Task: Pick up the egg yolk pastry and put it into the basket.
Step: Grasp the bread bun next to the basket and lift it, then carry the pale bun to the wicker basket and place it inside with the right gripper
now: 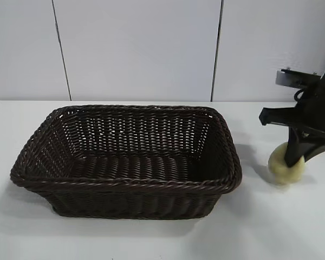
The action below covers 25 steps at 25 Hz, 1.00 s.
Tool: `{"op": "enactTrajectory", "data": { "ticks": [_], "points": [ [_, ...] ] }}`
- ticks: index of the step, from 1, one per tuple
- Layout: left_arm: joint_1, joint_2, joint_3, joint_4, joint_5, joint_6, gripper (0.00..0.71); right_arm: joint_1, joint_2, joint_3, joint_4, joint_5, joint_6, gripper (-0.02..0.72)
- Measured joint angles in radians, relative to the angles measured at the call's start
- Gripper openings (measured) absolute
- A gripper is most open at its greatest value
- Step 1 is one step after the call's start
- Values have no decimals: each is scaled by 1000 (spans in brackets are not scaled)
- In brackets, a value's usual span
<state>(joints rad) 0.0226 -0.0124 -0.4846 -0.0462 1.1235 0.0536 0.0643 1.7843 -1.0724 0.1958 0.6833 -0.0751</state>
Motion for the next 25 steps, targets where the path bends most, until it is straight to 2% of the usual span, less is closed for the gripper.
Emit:
{"op": "enactTrajectory", "data": {
  "ticks": [6,10,13,17,19,25],
  "points": [
    [0,0,0,0,0,0,606,0,-189,-27,-1,139,0,24],
    [0,0,0,0,0,0,606,0,-285,-34,6,174,0,24],
    [0,0,0,0,0,0,606,0,-305,-35,42,191,0,24],
    [0,0,0,0,0,0,606,8,-305,-35,127,186,0,24],
    [0,0,0,0,0,0,606,35,-305,-35,147,172,0,24],
    [0,0,0,0,0,0,606,219,-305,-35,186,79,23,23]
  ]
}}
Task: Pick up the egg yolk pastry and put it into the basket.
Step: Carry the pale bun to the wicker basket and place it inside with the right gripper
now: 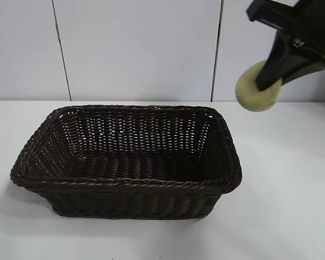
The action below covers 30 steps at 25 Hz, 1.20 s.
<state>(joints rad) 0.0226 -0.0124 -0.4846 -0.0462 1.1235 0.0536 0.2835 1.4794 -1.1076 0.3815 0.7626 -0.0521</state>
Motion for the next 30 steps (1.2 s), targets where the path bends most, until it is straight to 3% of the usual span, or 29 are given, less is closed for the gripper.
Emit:
{"op": "enactTrajectory", "data": {
  "ticks": [5,13,19,24,30],
  "points": [
    [0,0,0,0,0,0,606,144,0,0,9,-89,52,23],
    [0,0,0,0,0,0,606,310,14,0,25,-221,52,23],
    [0,0,0,0,0,0,606,325,106,0,46,-298,59,23],
    [0,0,0,0,0,0,606,325,220,0,52,-405,59,22],
    [0,0,0,0,0,0,606,325,325,0,64,-428,59,22]
  ]
}}
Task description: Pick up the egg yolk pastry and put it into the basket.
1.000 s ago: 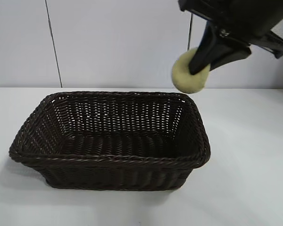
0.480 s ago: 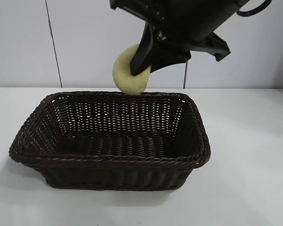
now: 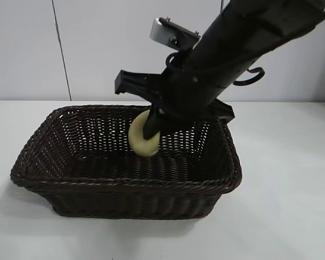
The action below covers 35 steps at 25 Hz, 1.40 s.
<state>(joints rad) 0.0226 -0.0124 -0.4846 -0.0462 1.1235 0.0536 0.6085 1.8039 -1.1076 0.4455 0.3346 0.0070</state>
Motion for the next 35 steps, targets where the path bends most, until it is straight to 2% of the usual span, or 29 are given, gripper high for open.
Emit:
{"op": "enactTrajectory", "data": {
  "ticks": [5,7,9,13,16,19,27,31,35],
  "points": [
    [0,0,0,0,0,0,606,0,13,0,12,-31,0,24],
    [0,0,0,0,0,0,606,0,13,0,12,-35,0,57],
    [0,0,0,0,0,0,606,0,13,0,12,-35,0,157],
    [0,0,0,0,0,0,606,0,13,0,12,-35,0,419],
    [0,0,0,0,0,0,606,0,13,0,12,-34,0,512],
    [0,0,0,0,0,0,606,0,13,-4,12,-5,0,537],
    [1,0,0,0,0,0,606,0,13,-155,-8,188,0,539],
    [1,0,0,0,0,0,606,0,13,-277,-50,298,0,539],
    [1,0,0,0,0,0,606,-16,13,-376,-120,418,1,539]
  ]
}}
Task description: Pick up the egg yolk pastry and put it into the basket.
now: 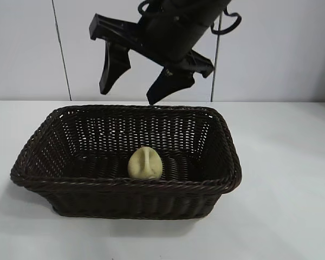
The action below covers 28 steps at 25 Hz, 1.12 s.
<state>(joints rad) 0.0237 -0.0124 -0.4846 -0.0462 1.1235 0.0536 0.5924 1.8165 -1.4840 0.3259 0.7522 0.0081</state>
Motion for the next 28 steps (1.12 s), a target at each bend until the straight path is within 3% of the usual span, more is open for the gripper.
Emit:
{"op": "enactTrajectory", "data": {
  "ticks": [9,19,28],
  "points": [
    [0,0,0,0,0,0,606,-153,0,-38,-175,229,48,539],
    [0,0,0,0,0,0,606,-404,0,-39,-304,338,51,539],
    [0,0,0,0,0,0,606,-593,0,-41,-347,451,40,539]
  ]
}}
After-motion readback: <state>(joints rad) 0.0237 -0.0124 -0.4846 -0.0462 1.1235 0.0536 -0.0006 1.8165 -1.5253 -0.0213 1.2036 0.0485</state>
